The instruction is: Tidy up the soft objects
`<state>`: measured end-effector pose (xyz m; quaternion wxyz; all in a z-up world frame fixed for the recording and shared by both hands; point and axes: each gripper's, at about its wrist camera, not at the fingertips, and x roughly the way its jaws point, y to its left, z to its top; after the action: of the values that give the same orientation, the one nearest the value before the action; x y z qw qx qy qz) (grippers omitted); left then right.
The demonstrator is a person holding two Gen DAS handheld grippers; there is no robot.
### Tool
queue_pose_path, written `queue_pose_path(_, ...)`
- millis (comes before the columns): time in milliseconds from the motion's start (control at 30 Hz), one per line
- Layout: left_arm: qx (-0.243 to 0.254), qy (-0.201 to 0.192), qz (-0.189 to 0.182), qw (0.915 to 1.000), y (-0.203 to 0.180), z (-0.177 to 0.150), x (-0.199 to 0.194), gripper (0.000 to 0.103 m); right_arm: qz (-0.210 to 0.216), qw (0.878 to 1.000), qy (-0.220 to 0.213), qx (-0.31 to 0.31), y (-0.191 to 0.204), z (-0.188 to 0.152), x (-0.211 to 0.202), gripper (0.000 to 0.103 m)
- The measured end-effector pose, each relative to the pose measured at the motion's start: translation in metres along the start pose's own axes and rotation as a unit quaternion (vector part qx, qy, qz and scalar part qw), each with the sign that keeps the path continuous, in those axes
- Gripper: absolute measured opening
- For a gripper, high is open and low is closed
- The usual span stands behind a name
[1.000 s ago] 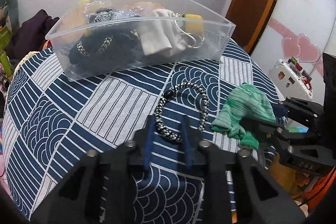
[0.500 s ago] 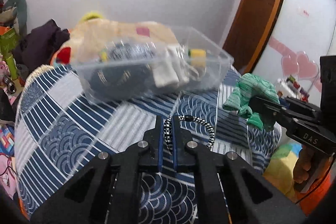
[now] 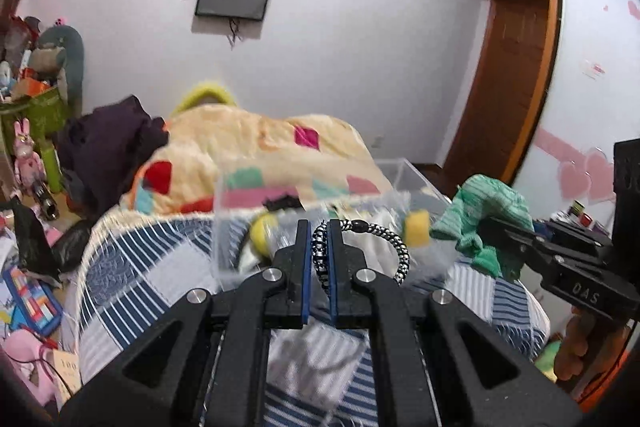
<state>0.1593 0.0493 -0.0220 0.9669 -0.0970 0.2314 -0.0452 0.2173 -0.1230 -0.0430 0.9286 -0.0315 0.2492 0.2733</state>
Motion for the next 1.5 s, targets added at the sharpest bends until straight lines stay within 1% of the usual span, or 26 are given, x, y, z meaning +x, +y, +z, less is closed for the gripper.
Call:
queue_pose_path(100,-0.014,-0.007,0.005,0.9999,0.007,0.012,0.011,0.006,0.004,1.000,0.001,-0.002,0.002,0.007,0.011,0.023)
queue_pose_path(233,-0.024,-0.010,0.026,0.9993,0.015,0.017,0.029,0.006,0.007,1.000,0.013,-0.003,0.004,0.013,0.032,0.023)
queue_pose_path(400,-0.031,0.010,0.045,0.9985,0.025,0.014,0.058,0.006,0.004,0.999,0.042,-0.007,0.008,0.012,0.059,0.023)
queue_pose_path(500,-0.032,0.035,0.049,0.9977,0.030,0.006,0.073,0.006,-0.003,0.998,0.063,-0.012,0.009,0.008,0.074,0.023)
queue_pose_path(567,-0.028,0.047,0.054,0.9970,0.031,0.002,0.080,0.006,-0.011,0.998,0.068,-0.016,0.009,0.005,0.077,0.027)
queue_pose_path(633,-0.019,0.056,0.063,0.9962,0.032,-0.004,0.084,0.006,-0.018,0.997,0.066,-0.021,0.009,0.005,0.075,0.028)
queue_pose_path(700,-0.009,0.065,0.069,0.9954,0.030,-0.007,0.086,0.007,-0.029,0.997,0.067,-0.028,0.010,0.006,0.072,0.033)
queue_pose_path(767,0.001,0.075,0.071,0.9947,0.029,-0.009,0.087,0.007,-0.043,0.996,0.069,-0.031,0.009,0.006,0.070,0.049)
queue_pose_path(833,0.005,0.076,0.071,0.9945,0.028,-0.008,0.083,0.011,-0.044,0.996,0.067,-0.030,0.006,0.008,0.067,0.054)
queue_pose_path(867,0.006,0.077,0.069,0.9946,0.028,-0.008,0.081,0.015,-0.040,0.997,0.066,-0.027,0.004,0.008,0.064,0.057)
queue_pose_path(900,0.005,0.077,0.067,0.9947,0.028,-0.008,0.078,0.024,-0.037,0.997,0.065,-0.024,0.003,0.007,0.061,0.059)
queue_pose_path(933,0.003,0.077,0.067,0.9948,0.029,-0.008,0.074,0.030,-0.037,0.997,0.064,-0.023,0.002,0.007,0.060,0.065)
queue_pose_path(967,-0.002,0.076,0.068,0.9948,0.029,-0.008,0.071,0.045,-0.038,0.997,0.061,-0.023,0.002,0.007,0.056,0.070)
queue_pose_path(1000,-0.007,0.074,0.066,0.9951,0.030,-0.007,0.065,0.059,-0.042,0.997,0.059,-0.024,0.001,0.006,0.053,0.071)
queue_pose_path(1067,-0.013,0.069,0.057,0.9959,0.028,-0.006,0.056,0.068,-0.050,0.997,0.051,-0.028,0.003,0.005,0.043,0.071)
queue_pose_path(1200,0.000,0.049,0.052,0.9974,0.018,0.000,0.032,0.068,-0.047,0.998,0.015,-0.029,0.008,0.006,0.013,0.071)
queue_pose_path(1333,0.015,0.020,0.041,0.9989,0.002,0.007,0.002,0.068,-0.037,0.999,-0.019,-0.029,0.011,0.011,-0.012,0.071)
queue_pose_path(1500,0.029,-0.026,0.029,0.9988,-0.017,0.012,-0.043,0.074,-0.022,0.998,-0.054,-0.024,0.017,0.019,-0.041,0.072)
